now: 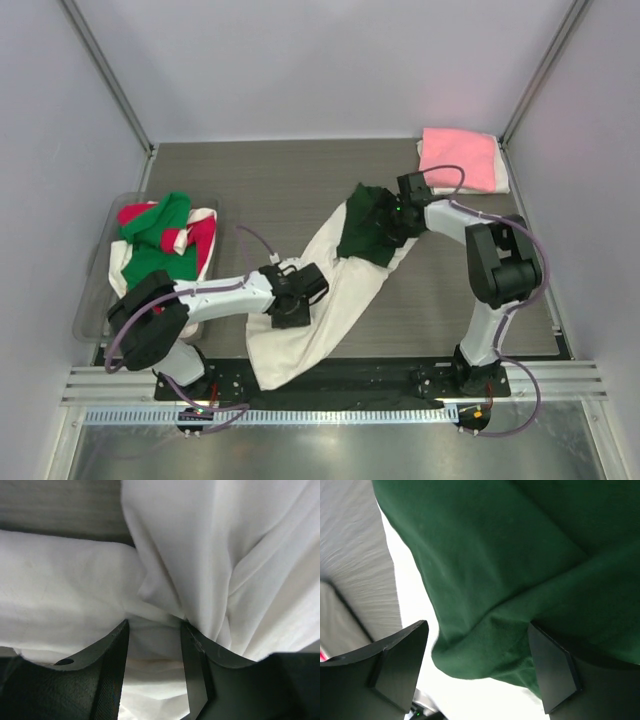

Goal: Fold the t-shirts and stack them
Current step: Fold the tshirt

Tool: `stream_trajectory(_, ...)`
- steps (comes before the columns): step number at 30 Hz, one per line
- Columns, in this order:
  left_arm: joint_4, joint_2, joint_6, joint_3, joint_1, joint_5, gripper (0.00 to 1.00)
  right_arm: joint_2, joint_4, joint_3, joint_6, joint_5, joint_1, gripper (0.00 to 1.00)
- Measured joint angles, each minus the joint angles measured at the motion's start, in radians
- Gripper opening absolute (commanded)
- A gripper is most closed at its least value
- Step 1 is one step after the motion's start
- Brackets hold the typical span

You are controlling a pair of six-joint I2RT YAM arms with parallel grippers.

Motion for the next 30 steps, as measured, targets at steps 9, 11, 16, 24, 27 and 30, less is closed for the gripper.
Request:
stream_trajectory(9, 0.055, -0.01, -0.146, -0.02, -0.071, 0.138, 0.5, 0.357, -0.101, 0.502, -0.003, -0.109, 0.067, 0.86)
stream_trajectory(11, 0.072, 0.034, -0.159, 0.018, -0.071, 0.177, 0.5, 0.443, -0.119, 0.632, -0.005, -0.127, 0.069, 0.86)
stream_trajectory(16, 0.121, 0.162, -0.155, 0.151, -0.067, 0.256, 0.5, 0.663, -0.161, 0.989, -0.01, -0.174, 0.069, 0.86)
stream_trajectory(24, 0.102, 0.219, -0.133, 0.233, -0.035, 0.206, 0.5, 0.842, -0.146, 1.283, 0.006, -0.143, 0.063, 0.87)
stream_trajectory(27, 0.069, 0.205, -0.129, 0.23, -0.034, 0.16, 0.5, 0.829, -0.115, 1.254, 0.017, -0.106, 0.061, 0.87)
stream_trajectory(30, 0.004, 0.188, -0.124, 0.222, -0.035, 0.122, 0.5, 0.781, -0.074, 1.175, 0.026, -0.037, 0.059, 0.88)
